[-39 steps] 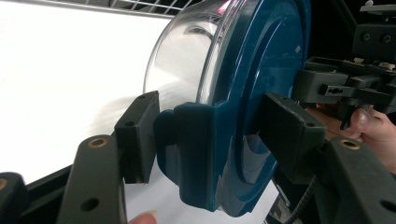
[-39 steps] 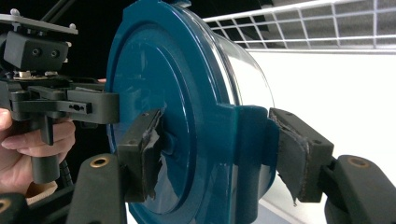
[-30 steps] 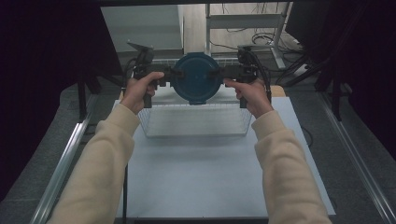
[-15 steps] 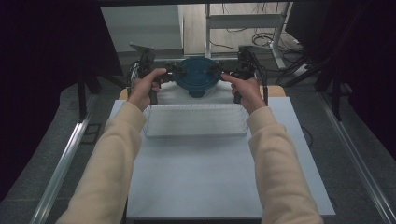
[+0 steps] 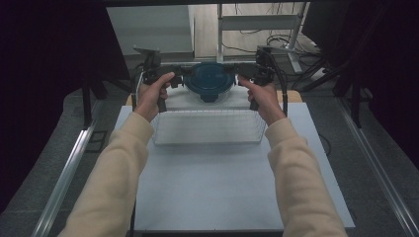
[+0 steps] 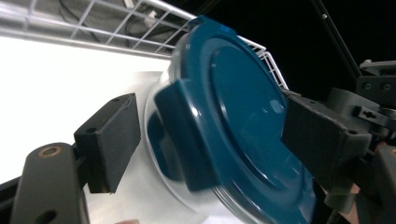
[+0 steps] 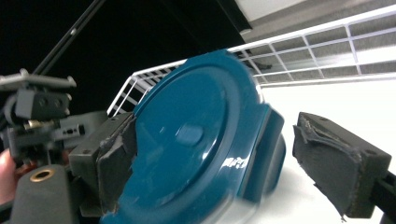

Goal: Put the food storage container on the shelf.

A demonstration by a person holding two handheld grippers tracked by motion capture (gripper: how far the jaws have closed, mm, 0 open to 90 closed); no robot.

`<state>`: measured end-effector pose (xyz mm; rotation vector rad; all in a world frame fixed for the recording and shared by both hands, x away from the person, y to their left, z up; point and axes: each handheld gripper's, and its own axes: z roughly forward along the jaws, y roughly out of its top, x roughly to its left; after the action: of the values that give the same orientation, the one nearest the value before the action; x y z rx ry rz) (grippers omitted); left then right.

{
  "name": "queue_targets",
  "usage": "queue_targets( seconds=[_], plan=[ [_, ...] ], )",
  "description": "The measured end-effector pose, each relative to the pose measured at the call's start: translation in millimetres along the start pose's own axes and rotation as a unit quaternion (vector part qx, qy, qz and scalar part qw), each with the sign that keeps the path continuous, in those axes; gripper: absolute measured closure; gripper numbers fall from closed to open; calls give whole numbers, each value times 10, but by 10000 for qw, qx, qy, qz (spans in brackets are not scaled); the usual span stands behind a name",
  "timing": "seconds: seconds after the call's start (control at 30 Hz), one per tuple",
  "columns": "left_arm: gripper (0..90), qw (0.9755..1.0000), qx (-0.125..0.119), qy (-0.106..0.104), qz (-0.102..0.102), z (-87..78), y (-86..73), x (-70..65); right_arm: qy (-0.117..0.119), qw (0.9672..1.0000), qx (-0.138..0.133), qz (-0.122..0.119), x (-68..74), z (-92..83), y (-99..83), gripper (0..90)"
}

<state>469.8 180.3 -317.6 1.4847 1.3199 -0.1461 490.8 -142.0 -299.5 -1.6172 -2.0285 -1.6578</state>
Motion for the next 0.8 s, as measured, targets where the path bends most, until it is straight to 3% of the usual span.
queue_targets(
  seconds=[0.03,0.1,0.17,0.27,0.37,0.47,0.57,0.63,0.8],
  plan=[
    [194,9998,-60,104,165,-75,-43,-56,-11,9999,26,-114,18,-48,-18,138],
    [198,9990,-36,87,443,-189,-124,-141,20,9991,48,-424,54,-154,-84,139],
    [196,9979,5,113,640,-283,-210,-190,-95,9966,132,-813,91,-263,-168,144],
    [205,9942,34,345,1020,-455,-393,-227,-266,9892,261,-1420,119,-457,-363,153],
    [209,9897,96,443,1358,-614,-649,-237,-260,9862,266,-1611,90,-628,-547,157],
    [213,9881,172,428,1469,-687,-921,-207,-185,9855,244,-1672,40,-800,-763,157],
    [219,9838,242,519,1699,-740,-1238,-182,-232,9835,290,-1771,-5,-892,-978,157],
    [227,9791,266,642,1910,-778,-1466,-171,-340,9793,294,-1975,-34,-955,-1157,160],
    [227,9710,332,760,2242,-862,-1921,-154,-599,9686,302,-2393,-96,-1105,-1593,169]
  ],
)
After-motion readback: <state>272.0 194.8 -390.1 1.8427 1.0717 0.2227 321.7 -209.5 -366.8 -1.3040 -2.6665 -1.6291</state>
